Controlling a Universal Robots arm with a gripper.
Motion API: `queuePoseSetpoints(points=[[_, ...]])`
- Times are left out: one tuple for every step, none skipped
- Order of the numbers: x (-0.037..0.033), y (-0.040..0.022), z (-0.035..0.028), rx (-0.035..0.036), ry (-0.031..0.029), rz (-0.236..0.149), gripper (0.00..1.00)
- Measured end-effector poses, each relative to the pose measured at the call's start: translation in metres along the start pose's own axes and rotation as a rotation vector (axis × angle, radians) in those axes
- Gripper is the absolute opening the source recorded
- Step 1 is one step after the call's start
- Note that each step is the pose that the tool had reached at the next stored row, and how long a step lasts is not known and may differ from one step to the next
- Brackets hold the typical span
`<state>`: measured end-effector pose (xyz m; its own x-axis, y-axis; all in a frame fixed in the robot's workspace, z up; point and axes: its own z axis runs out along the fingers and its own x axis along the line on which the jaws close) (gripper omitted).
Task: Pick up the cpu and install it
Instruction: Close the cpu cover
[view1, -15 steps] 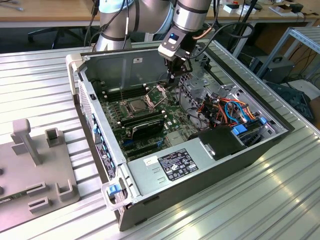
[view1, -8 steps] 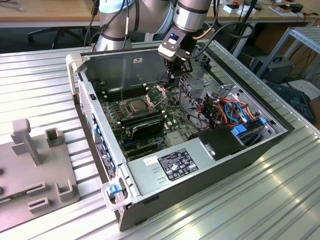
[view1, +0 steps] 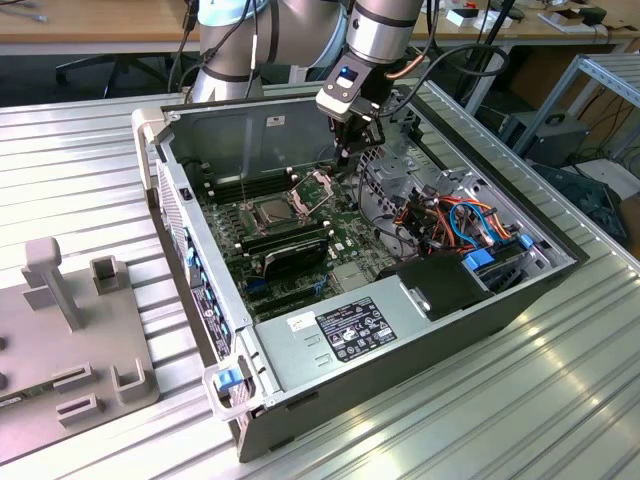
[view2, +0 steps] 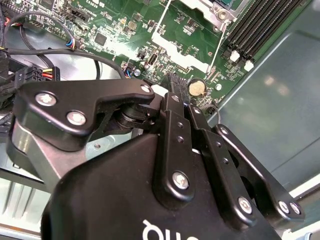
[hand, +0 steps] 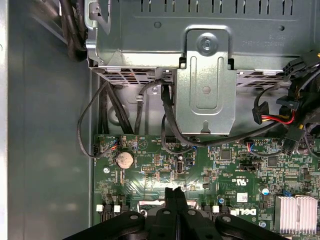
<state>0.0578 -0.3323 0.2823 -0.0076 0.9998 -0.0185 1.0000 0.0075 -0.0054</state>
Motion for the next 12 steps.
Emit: queuePoseSetpoints(points=[[0.0, 0.0, 0.0006, 0.0001, -0.0002, 0.0, 0.11], [0.0, 0.0, 0.0016, 0.0001, -0.0004, 0.0, 0.11], [0.0, 0.0, 0.0028, 0.0001, -0.0004, 0.0, 0.11], [0.0, 0.0, 0.0048, 0.0001, -0.0005, 0.0, 0.11], [0.0001, 0.0, 0.0059, 0.0001, -0.0003, 0.0, 0.11], [0.0, 0.0, 0.006, 0.0001, -0.0005, 0.0, 0.11], [0.0, 0.0, 0.006, 0.0001, -0.0005, 0.0, 0.11], [0.0, 0.0, 0.006, 0.0002, -0.0005, 0.0, 0.11], [0.0001, 0.0, 0.0061, 0.0001, -0.0004, 0.0, 0.11], [0.0, 0.0, 0.0061, 0.0001, -0.0004, 0.0, 0.11], [0.0001, 0.0, 0.0061, 0.0001, -0.0004, 0.0, 0.11], [0.0001, 0.0, 0.0065, 0.0001, -0.0002, 0.0, 0.11]])
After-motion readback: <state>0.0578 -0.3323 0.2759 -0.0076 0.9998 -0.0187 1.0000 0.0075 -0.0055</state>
